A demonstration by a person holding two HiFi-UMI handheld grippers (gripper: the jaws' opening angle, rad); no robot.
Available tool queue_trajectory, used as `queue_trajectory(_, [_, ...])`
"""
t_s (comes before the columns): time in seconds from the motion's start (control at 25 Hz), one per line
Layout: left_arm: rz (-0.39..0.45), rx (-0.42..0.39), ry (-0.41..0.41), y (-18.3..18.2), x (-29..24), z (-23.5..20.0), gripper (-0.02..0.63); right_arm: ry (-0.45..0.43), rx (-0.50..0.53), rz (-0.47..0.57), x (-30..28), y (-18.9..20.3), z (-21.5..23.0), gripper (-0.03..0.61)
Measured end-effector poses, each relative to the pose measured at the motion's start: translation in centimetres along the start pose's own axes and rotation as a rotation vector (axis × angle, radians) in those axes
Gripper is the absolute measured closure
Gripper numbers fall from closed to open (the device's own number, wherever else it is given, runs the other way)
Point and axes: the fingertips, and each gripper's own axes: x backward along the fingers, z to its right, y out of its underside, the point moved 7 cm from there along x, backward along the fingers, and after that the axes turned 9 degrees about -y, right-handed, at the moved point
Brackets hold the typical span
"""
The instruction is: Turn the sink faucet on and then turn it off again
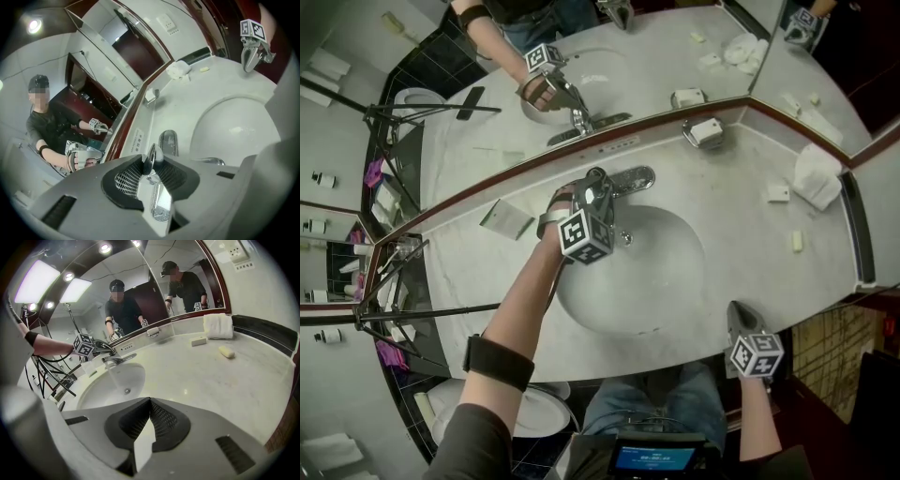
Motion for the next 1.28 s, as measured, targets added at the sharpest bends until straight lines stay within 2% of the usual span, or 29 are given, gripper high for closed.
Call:
queue_trajectory(0.64, [-0.061, -0.04, -0.127, -1.4, 0.8, 0.4, 0.518, -0.017, 0.007, -0.004, -1.0, -0.5, -0.7, 0.561])
queue_trajectory(0.8, [-0.071, -0.077, -0.177, -1.4, 1.0, 1.4, 0.526, -0.016, 0.008, -0.006, -1.0, -0.5, -0.5, 0.561])
queue_trajectory(1.28, [-0.09, -0.109, -0.216, -1.5, 0.8, 1.7, 0.526, -0.021, 0.013, -0.006, -1.1, -0.6, -0.8, 0.561])
